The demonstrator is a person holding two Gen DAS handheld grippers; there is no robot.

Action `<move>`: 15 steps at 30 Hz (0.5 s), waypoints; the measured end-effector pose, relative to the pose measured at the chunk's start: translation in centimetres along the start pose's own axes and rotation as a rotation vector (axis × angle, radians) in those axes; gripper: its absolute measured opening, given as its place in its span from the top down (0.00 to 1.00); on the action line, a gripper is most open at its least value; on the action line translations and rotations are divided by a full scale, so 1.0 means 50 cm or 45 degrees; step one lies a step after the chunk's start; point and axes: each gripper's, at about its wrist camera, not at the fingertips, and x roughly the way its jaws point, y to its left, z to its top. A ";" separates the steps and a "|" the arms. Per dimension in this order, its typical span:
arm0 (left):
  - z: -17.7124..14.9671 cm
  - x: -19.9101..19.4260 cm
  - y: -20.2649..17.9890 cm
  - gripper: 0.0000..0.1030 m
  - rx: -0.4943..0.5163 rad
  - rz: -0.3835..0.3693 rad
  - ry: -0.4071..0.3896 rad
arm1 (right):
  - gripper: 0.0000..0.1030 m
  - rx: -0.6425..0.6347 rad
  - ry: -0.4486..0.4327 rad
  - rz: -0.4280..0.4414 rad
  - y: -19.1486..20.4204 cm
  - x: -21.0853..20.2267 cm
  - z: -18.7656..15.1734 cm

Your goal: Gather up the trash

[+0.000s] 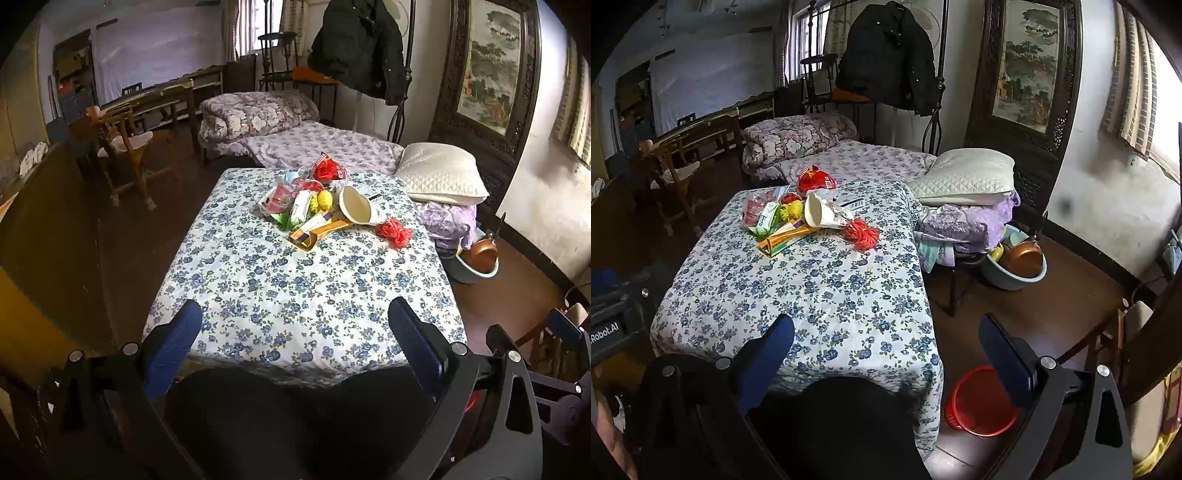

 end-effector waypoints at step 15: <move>-0.005 -0.021 -0.001 0.07 -0.009 -0.021 -0.016 | 0.05 -0.001 -0.003 0.004 0.001 -0.008 0.001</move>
